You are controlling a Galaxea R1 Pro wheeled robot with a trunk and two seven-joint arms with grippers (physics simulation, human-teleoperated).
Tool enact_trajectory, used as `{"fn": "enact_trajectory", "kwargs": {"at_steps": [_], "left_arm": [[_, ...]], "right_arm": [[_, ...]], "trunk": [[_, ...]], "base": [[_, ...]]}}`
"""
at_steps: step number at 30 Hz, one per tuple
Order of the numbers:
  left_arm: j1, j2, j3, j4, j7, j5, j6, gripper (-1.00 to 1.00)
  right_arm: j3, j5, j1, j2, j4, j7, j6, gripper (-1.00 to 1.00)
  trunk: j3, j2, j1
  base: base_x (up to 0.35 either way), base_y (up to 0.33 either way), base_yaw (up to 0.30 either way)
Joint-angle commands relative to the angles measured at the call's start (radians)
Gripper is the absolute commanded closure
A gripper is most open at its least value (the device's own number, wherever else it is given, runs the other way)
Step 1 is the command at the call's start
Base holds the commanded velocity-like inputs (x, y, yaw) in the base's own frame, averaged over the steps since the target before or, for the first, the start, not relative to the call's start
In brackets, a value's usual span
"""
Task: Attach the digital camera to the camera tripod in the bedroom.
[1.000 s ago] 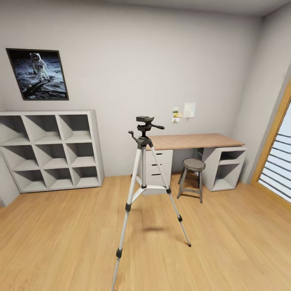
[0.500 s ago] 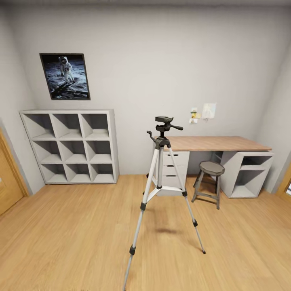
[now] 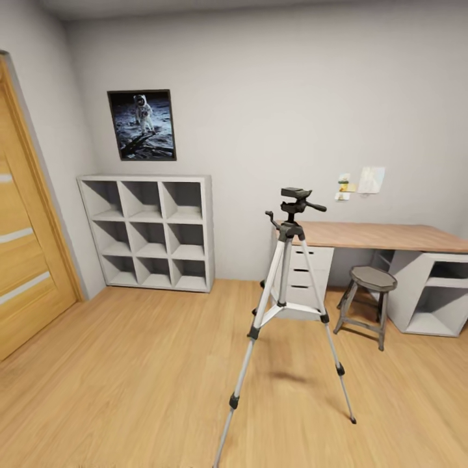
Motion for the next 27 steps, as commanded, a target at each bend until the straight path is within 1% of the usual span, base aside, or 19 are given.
{"fn": "enact_trajectory", "kwargs": {"at_steps": [1,10,27], "left_arm": [[0.0,0.0,-0.003,-0.001,0.001,0.01,-0.001,-1.0],[0.0,0.0,-0.003,-0.001,0.001,0.009,-0.001,-1.0],[0.0,0.001,-0.003,-0.001,0.001,0.013,0.0,-1.0]], "right_arm": [[0.001,0.001,0.0,0.0,0.0,0.0,-0.005,-1.0],[0.001,0.0,0.0,0.0,0.0,0.0,-0.017,-1.0],[-0.002,0.0,0.0,0.0,-0.001,-0.001,-0.008,-1.0]], "trunk": [[-0.001,0.0,0.0],[-0.001,0.0,0.0],[-0.001,0.0,0.0]], "base": [[0.0,0.0,0.267],[0.0,0.0,0.267],[0.0,0.0,0.268]]}}
